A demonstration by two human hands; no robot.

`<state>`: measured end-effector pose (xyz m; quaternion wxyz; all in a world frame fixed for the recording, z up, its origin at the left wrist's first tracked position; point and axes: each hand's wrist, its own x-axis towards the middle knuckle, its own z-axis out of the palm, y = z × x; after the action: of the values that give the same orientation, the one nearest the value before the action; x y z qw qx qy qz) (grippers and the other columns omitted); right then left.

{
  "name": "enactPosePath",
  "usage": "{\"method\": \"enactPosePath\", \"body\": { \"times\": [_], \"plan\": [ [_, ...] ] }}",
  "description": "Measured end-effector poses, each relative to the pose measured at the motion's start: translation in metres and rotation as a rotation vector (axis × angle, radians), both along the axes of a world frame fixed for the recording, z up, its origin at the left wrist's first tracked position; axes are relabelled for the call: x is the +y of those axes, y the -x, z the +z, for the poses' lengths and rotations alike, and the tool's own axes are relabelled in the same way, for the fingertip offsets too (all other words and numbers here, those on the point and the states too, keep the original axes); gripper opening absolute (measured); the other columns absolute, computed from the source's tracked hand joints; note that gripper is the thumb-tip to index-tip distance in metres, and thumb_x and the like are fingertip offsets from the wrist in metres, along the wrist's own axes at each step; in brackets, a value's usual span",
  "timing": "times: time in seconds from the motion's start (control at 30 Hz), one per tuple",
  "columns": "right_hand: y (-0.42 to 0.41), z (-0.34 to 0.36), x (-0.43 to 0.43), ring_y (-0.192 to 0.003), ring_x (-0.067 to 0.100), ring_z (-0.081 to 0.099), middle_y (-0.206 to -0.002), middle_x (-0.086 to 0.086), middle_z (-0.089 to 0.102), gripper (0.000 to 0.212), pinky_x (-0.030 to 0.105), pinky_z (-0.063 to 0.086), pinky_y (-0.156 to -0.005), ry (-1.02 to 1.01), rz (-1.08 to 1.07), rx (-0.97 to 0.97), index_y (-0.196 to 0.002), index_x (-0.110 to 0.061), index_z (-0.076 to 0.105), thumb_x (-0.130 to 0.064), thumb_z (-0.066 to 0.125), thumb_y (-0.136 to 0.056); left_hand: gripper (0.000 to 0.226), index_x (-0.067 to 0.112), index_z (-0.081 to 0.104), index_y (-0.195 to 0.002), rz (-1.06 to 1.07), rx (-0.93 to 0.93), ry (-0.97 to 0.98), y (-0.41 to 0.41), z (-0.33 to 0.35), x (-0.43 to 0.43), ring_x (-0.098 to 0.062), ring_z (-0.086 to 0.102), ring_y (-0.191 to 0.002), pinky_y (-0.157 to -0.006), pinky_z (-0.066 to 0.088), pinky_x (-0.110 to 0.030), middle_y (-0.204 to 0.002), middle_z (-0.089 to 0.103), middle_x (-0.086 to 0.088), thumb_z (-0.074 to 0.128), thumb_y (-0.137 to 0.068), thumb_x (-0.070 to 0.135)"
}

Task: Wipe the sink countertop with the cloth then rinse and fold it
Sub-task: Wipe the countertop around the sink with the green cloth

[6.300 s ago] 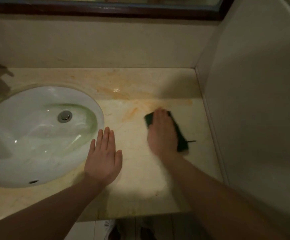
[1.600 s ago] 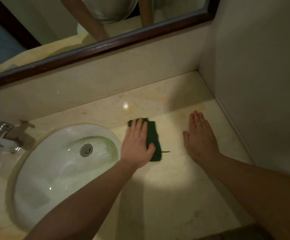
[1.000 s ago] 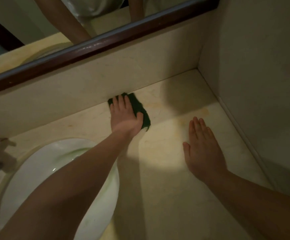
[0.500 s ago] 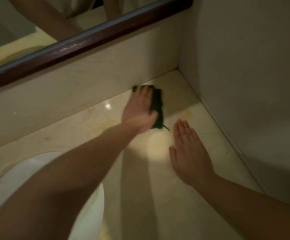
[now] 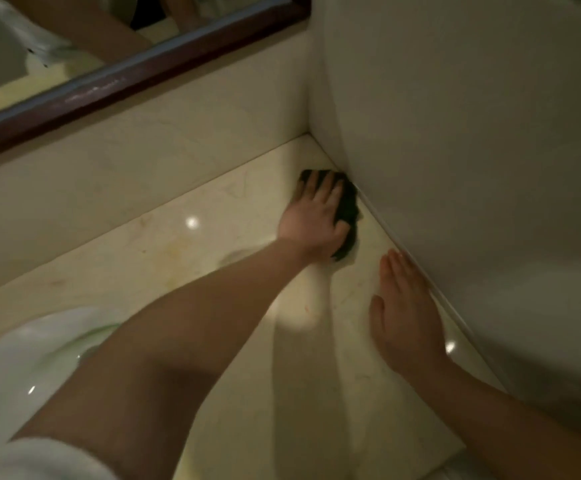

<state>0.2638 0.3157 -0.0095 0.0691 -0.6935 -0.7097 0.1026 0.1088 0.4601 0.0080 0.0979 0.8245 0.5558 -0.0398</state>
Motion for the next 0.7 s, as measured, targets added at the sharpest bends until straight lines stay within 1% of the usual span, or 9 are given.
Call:
{"method": "enactPosePath", "body": {
  "times": [0.13,0.2,0.27,0.33,0.4,0.5,0.57,0.6,0.7],
  "plan": [
    [0.005,-0.004,0.004,-0.143,0.029,0.030,-0.152,0.020,0.034,0.062,0.038,0.017,-0.117,0.000,0.024,-0.090,-0.144,0.005,0.032,-0.024,0.024,-0.089,0.080,0.013,0.016,-0.155,-0.213,0.023,0.006,-0.009,-0.002,-0.040,-0.031,0.004,-0.150,-0.122,0.004,-0.045,-0.163,0.015,-0.009,0.026,-0.083,0.048],
    [0.003,-0.002,0.004,-0.144,0.028,0.027,-0.153,0.019,0.031,0.062,0.038,0.018,-0.118,0.011,0.043,-0.110,-0.145,0.004,0.029,-0.024,0.023,-0.090,0.078,0.015,0.021,-0.154,-0.305,0.013,0.016,0.009,0.003,-0.059,-0.029,0.009,-0.149,-0.122,0.009,-0.046,-0.161,0.020,-0.008,0.032,-0.083,0.046],
    [0.001,0.000,0.004,-0.145,0.027,0.025,-0.154,0.018,0.029,0.065,0.039,0.021,-0.119,0.010,0.036,-0.101,-0.146,0.003,0.028,-0.025,0.023,-0.089,0.071,0.020,0.028,-0.150,-0.166,-0.075,-0.034,0.045,0.007,-0.059,-0.025,0.021,-0.146,-0.120,0.019,-0.047,-0.157,0.031,-0.006,0.043,-0.084,0.042],
    [0.004,0.002,0.004,-0.145,0.026,0.023,-0.156,0.016,0.027,0.067,0.039,0.021,-0.119,0.011,0.033,-0.076,-0.147,0.001,0.027,-0.028,0.021,-0.087,0.072,0.022,0.023,-0.151,0.140,-0.059,-0.083,0.104,0.001,-0.050,-0.023,0.020,-0.146,-0.119,0.019,-0.043,-0.158,0.027,-0.005,0.048,-0.085,0.039],
    [0.005,0.001,0.004,-0.146,0.026,0.022,-0.156,0.016,0.027,0.067,0.038,0.020,-0.119,0.010,0.030,-0.068,-0.147,0.001,0.027,-0.028,0.022,-0.087,0.077,0.018,0.012,-0.154,0.388,0.076,-0.089,0.165,-0.007,-0.046,-0.025,0.010,-0.149,-0.122,0.012,-0.042,-0.162,0.015,-0.006,0.043,-0.088,0.040],
    [0.004,0.000,0.003,-0.146,0.027,0.021,-0.156,0.017,0.027,0.066,0.039,0.018,-0.119,0.016,0.033,-0.098,-0.147,0.002,0.027,-0.028,0.023,-0.088,0.075,0.009,0.012,-0.154,0.583,0.126,-0.094,0.191,-0.011,-0.049,-0.033,0.007,-0.149,-0.122,0.009,-0.047,-0.162,0.015,-0.012,0.027,-0.091,0.046],
    [0.007,0.000,0.004,-0.146,0.027,0.020,-0.156,0.017,0.026,0.066,0.040,0.020,-0.119,0.016,0.048,-0.092,-0.148,0.002,0.026,-0.027,0.023,-0.088,0.080,0.008,0.013,-0.154,0.631,0.097,-0.105,0.159,-0.008,-0.055,-0.036,0.010,-0.148,-0.122,0.009,-0.047,-0.161,0.016,-0.015,0.023,-0.087,0.049],
    [0.009,-0.001,0.004,-0.146,0.027,0.020,-0.156,0.018,0.025,0.066,0.041,0.020,-0.119,0.020,0.052,-0.084,-0.148,0.002,0.025,-0.027,0.022,-0.088,0.081,0.008,0.016,-0.154,0.610,0.049,-0.105,0.136,-0.005,-0.060,-0.037,0.014,-0.147,-0.121,0.011,-0.046,-0.160,0.020,-0.015,0.028,-0.084,0.048],
    [0.008,-0.002,0.004,-0.145,0.030,0.022,-0.155,0.020,0.027,0.066,0.042,0.020,-0.119,0.018,0.058,-0.105,-0.146,0.004,0.027,-0.025,0.025,-0.087,0.081,0.010,0.028,-0.149,0.389,-0.054,-0.084,0.061,0.002,-0.086,-0.038,0.026,-0.141,-0.118,0.020,-0.048,-0.153,0.033,-0.013,0.041,-0.077,0.045]
  ]
}}
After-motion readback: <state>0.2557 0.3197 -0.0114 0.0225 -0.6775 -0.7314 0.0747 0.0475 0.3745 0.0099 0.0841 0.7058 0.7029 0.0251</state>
